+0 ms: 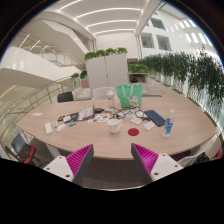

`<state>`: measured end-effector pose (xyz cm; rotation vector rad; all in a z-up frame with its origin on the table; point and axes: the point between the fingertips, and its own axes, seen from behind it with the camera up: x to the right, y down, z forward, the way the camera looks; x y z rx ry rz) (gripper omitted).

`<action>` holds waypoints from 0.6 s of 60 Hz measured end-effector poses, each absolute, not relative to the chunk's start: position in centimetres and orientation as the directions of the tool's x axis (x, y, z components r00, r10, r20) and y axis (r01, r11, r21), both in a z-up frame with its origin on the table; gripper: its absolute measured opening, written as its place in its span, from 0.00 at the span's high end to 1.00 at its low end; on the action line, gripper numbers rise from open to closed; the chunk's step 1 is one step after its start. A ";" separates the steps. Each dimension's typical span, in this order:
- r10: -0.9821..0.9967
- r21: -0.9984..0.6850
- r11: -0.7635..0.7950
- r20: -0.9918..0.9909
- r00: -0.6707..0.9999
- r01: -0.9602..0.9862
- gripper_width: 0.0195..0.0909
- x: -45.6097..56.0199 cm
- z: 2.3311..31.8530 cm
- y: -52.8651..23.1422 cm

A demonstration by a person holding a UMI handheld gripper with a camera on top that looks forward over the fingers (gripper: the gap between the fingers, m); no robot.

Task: Pour water

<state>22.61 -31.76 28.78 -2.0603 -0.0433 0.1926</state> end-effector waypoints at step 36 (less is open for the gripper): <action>-0.148 -0.951 -0.306 -0.001 0.989 -0.047 0.12 50.9 16.1 -9.0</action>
